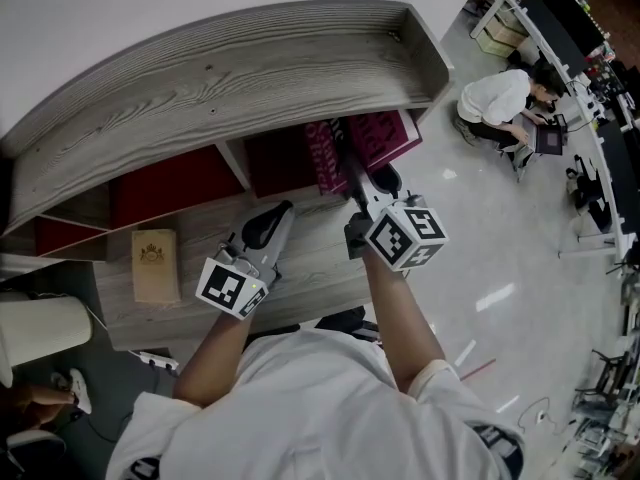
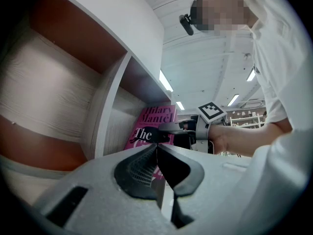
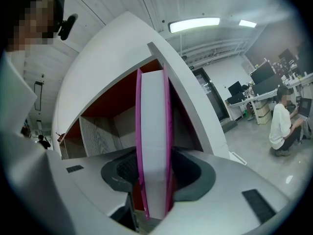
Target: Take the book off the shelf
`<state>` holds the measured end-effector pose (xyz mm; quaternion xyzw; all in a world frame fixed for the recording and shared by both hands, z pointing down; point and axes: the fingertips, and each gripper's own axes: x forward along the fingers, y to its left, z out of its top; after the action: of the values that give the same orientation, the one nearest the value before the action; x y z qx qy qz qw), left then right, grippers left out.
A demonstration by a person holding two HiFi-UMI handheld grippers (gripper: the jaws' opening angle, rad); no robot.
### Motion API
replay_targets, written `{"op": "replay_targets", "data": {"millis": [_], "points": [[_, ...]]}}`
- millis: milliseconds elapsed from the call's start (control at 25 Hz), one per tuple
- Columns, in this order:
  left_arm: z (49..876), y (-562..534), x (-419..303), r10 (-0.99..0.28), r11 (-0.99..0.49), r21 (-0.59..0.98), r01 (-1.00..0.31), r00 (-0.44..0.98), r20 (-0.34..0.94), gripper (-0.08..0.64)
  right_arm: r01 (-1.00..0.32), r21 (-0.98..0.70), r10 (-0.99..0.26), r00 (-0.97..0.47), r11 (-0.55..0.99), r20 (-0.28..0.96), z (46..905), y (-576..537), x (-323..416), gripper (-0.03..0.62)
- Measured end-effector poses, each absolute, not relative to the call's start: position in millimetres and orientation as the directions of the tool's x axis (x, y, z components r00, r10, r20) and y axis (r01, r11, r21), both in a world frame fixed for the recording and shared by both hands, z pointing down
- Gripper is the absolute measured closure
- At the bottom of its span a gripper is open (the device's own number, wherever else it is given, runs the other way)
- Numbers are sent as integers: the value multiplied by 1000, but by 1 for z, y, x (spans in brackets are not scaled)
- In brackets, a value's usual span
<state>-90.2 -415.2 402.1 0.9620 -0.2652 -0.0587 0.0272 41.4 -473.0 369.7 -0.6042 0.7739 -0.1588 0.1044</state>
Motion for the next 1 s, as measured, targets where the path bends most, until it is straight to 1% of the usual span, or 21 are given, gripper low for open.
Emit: {"op": "replay_targets", "data": {"millis": [320, 1000], "points": [[403, -408, -94, -505, -863, 93, -497, 857, -99, 543, -914, -356, -973, -227, 196, 47, 368, -462, 43, 433], [397, -389, -115, -409, -912, 77, -403, 904, -127, 543, -940, -334, -996, -88, 71, 34, 367, -382, 39, 440]]}}
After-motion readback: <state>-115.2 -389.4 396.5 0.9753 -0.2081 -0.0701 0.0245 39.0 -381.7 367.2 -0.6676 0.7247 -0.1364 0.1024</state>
